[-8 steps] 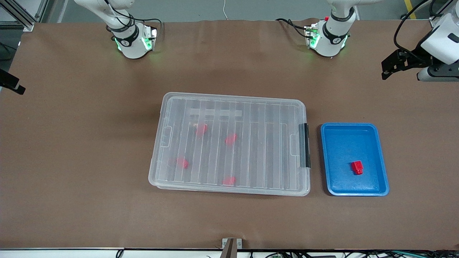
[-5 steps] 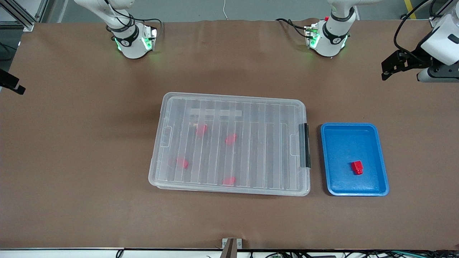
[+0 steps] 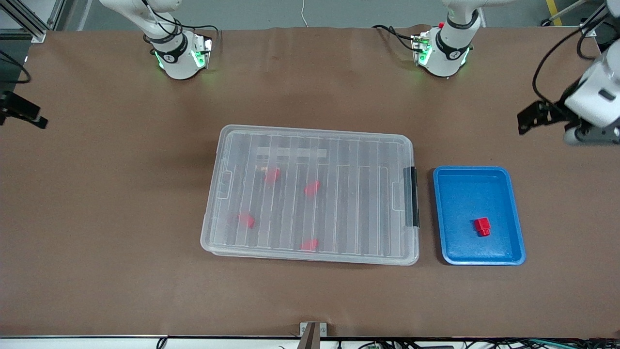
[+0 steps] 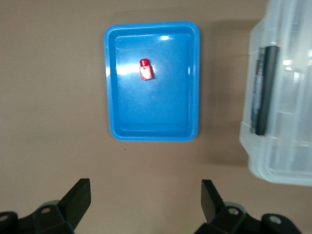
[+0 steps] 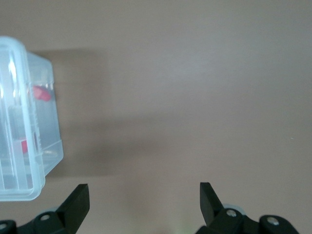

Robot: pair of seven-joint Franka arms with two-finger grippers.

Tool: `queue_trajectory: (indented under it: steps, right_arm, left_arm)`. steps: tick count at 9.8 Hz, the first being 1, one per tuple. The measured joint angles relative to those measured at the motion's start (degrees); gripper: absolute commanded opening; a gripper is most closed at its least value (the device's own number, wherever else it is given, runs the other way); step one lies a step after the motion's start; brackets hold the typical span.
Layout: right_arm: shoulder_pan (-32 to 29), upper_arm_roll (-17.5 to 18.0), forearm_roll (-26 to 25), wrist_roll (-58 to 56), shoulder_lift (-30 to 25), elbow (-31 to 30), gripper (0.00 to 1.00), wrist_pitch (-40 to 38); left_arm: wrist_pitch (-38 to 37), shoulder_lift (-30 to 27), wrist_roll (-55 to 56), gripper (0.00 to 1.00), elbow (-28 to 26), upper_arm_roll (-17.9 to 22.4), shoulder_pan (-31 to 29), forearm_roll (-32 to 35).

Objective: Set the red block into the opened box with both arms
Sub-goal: 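Reach the right gripper to the box lid while the left gripper reaches the block, then slide the lid open with the right gripper while the left gripper grasps the block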

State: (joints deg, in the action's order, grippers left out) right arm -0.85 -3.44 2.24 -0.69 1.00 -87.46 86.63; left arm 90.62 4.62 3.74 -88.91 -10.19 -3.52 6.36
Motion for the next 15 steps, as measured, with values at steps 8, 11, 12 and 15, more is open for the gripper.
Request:
queue_trajectory:
  steps: [8,11,12,15]
  right_arm:
    - [21.39,0.31,2.10,17.23,23.62,-4.46,1.00,25.18]
    - [21.60,0.17,1.79,17.12,23.59,-9.16,1.00,30.21]
    - [21.67,0.19,0.87,17.09,23.47,-9.19,1.00,30.50]
    - [21.55,-0.30,-2.68,17.10,23.27,-9.19,1.00,30.19]
  left_arm:
    - [20.63,22.85,0.35,1.00,-0.95,0.08,-4.96,0.80]
    - [29.98,32.27,0.34,0.98,-0.90,0.05,-6.65,0.80]
    - [31.31,34.13,0.42,0.94,-0.84,-0.01,-6.57,0.80]
    - [35.44,38.60,0.61,0.61,-0.81,-0.04,-6.50,0.80]
